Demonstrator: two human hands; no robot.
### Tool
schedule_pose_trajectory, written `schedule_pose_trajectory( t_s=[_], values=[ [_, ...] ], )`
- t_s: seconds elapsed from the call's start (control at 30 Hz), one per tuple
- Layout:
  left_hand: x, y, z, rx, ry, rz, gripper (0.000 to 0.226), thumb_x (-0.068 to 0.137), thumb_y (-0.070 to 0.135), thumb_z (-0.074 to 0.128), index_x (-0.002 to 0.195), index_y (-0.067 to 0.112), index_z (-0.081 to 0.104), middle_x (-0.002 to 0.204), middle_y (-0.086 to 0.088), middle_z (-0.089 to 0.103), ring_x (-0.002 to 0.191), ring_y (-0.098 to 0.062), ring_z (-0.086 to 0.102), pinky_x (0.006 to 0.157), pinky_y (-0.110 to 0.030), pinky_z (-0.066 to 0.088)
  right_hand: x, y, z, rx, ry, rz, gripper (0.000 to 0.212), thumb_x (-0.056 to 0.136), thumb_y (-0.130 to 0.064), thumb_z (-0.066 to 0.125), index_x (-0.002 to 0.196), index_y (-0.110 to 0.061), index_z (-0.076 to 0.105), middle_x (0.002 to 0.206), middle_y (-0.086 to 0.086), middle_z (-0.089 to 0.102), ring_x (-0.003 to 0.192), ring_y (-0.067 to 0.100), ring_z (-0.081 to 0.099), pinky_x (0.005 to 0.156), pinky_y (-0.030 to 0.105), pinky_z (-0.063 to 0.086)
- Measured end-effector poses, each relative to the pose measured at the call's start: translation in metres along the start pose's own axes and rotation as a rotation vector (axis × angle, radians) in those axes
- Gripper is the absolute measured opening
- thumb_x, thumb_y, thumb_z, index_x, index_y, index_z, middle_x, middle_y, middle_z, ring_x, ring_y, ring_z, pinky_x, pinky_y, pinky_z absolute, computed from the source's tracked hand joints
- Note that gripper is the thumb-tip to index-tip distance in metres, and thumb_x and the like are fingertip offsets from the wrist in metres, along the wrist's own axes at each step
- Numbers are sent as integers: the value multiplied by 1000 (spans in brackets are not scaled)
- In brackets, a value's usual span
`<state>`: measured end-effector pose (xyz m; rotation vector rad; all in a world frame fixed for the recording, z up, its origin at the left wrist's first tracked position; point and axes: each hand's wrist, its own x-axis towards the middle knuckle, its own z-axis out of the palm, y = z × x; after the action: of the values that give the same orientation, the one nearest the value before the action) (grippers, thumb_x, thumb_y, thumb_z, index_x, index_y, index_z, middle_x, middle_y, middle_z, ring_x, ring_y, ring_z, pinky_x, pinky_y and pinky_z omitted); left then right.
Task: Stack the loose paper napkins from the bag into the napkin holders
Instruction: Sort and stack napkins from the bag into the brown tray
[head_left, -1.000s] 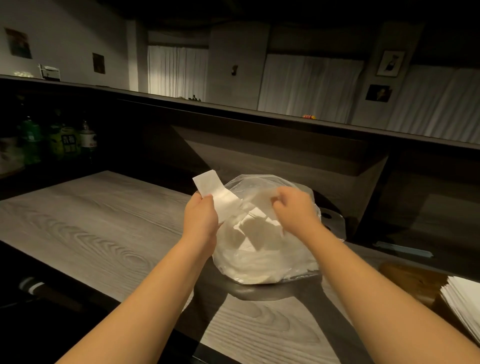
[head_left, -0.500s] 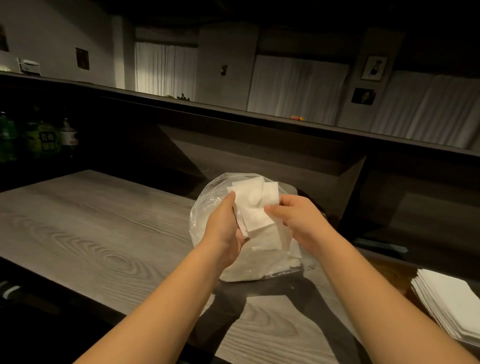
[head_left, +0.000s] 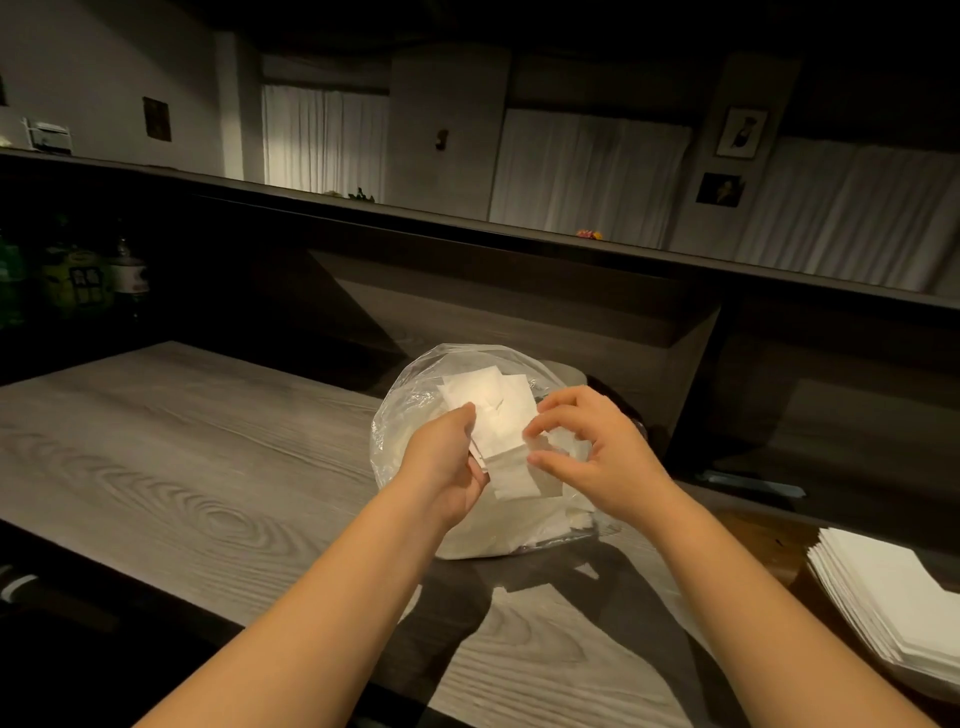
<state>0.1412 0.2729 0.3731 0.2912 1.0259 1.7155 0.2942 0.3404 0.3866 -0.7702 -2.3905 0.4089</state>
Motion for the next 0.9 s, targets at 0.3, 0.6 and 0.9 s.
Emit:
schedule_pose_trajectory(
  t_s=[0.3,0.6,0.9],
  values=[
    [-6,0,1,-60,-71,-7,30,105,12,42,130,-1,51,110,-21,71,88,-32,74,61,-40,62,3,2,2,-200,89,-113,6,90,-27,69,89,-30,74,116,-20,50,113,-1,32,89,3,22],
    [3,2,-8,-49,-39,33,35,106,18,41,136,3,48,124,-19,65,103,-33,69,82,-51,58,2,-11,-53,287,70,-24,11,81,-6,75,76,-16,77,101,-14,66,95,15,62,86,29,54],
    [4,8,-10,298,47,225,22,104,27,43,100,21,64,109,-4,67,103,-25,63,97,-43,51,18,-16,-67,376,-142,220,9,86,3,63,80,-2,65,87,4,73,84,26,66,80,33,55]
  ],
)
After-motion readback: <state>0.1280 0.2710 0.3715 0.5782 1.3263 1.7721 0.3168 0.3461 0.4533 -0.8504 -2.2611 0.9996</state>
